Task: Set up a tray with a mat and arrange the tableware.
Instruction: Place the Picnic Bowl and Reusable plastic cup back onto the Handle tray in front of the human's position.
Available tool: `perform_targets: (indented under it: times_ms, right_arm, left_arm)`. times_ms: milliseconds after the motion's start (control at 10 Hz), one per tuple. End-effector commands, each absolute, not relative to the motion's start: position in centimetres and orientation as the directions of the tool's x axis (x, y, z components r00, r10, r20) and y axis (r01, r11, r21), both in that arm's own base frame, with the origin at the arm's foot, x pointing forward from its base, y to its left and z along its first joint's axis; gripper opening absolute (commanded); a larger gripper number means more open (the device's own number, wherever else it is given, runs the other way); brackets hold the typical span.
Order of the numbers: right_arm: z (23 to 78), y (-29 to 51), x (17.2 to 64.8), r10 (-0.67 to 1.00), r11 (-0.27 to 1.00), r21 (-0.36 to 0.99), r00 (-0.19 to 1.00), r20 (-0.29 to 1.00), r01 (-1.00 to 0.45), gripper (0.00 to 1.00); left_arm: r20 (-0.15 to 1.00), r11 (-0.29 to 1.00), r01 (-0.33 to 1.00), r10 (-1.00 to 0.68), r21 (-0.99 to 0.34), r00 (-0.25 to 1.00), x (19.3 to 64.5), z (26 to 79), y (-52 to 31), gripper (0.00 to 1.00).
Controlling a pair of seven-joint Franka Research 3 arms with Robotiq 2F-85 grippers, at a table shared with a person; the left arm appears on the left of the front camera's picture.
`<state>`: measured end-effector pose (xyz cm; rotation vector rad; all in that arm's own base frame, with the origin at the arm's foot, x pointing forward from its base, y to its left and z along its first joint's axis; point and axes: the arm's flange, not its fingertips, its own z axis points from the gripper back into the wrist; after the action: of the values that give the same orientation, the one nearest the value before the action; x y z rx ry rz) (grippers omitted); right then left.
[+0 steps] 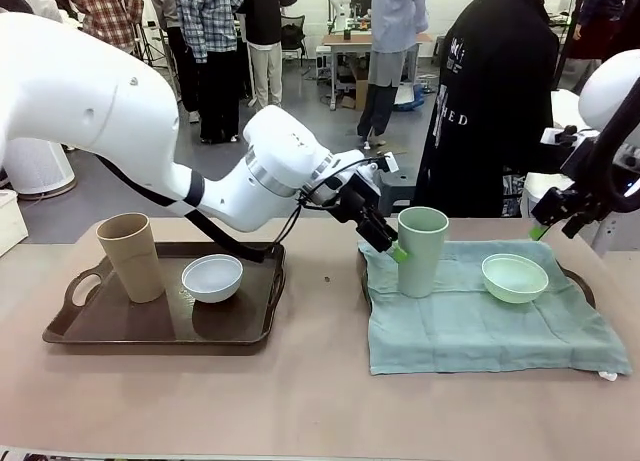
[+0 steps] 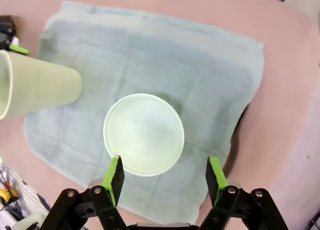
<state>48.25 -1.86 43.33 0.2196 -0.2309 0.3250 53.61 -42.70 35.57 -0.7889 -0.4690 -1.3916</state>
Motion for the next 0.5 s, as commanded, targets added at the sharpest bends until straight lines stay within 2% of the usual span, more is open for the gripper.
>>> perform_targets:
  times_ms: [0, 400]
  right_arm:
    - [44.3, -2.4, 46.6, 0.264, 0.925, 0.193, 0.919, 0.293, -0.327, 0.84]
    - [48.5, -2.4, 43.7, 0.251, 0.955, 0.089, 0.932, 0.261, -0.283, 0.84]
  left_arm:
    - [0.624, 0.019, 0.964, -0.759, -0.265, 0.187, 51.3, 38.2, -40.4, 1.0]
    - [0.41, 0.207, 0.941, -0.859, -0.269, 0.307, 45.7, 45.9, -37.0, 1.0]
